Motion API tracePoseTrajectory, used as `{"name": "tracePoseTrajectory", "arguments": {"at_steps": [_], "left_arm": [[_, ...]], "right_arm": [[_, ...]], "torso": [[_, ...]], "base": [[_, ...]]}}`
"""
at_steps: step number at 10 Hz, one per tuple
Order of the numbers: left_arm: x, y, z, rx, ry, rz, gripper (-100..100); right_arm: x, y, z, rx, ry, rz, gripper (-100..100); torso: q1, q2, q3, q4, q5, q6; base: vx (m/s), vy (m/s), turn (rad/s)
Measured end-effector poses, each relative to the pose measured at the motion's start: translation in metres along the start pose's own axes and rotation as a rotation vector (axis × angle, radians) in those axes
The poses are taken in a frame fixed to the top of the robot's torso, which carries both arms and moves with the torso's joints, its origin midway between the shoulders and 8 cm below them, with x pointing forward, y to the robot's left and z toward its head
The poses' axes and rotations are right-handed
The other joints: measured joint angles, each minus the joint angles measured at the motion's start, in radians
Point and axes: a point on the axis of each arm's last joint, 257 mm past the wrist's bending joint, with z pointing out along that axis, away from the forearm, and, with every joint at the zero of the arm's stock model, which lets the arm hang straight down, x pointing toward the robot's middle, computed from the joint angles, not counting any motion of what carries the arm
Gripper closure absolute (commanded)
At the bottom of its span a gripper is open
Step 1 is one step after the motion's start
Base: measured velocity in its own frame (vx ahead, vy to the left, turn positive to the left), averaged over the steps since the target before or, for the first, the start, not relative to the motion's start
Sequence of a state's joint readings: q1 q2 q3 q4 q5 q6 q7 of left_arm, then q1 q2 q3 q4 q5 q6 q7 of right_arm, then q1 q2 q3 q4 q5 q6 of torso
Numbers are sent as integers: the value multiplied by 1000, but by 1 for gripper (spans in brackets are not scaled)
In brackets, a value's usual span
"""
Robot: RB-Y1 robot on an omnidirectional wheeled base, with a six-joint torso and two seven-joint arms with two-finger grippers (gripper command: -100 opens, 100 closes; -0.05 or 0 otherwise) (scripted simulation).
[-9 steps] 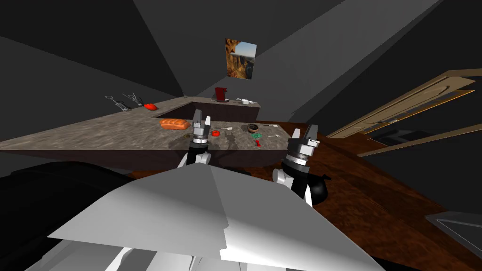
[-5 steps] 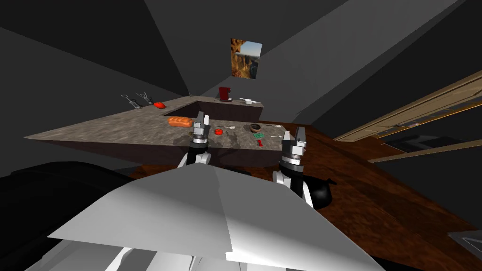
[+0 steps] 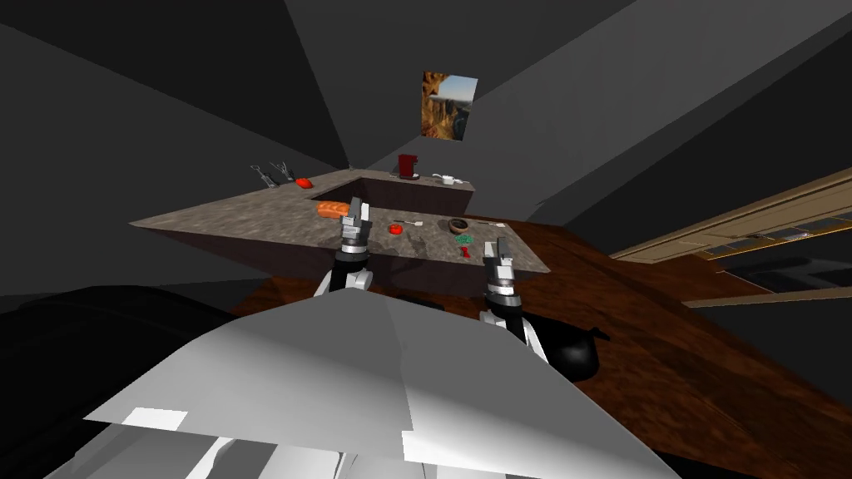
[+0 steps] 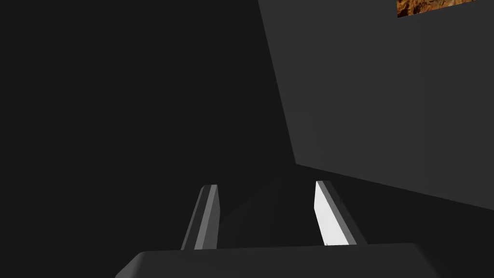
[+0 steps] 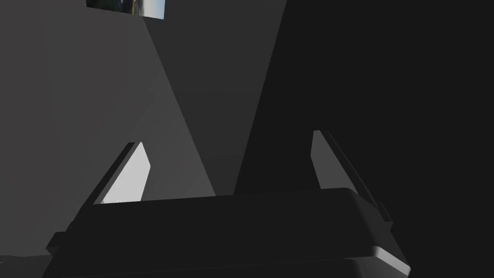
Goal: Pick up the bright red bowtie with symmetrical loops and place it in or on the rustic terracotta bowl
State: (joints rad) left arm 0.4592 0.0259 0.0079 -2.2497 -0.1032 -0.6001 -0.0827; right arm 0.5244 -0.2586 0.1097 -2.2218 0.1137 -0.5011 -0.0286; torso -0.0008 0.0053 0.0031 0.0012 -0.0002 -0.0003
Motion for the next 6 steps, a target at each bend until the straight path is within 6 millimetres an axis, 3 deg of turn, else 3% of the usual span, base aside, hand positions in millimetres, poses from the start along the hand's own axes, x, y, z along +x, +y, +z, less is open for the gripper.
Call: {"name": "tracePoseTrajectory", "arguments": {"at_steps": [6], "left_arm": [[0, 0, 0, 0, 0, 0, 0]], "right_arm": [[46, -58, -41, 141, 172, 68, -100]], "torso": [[2, -1, -1, 0, 1, 1]], "base": [[-72, 39, 143]]}}
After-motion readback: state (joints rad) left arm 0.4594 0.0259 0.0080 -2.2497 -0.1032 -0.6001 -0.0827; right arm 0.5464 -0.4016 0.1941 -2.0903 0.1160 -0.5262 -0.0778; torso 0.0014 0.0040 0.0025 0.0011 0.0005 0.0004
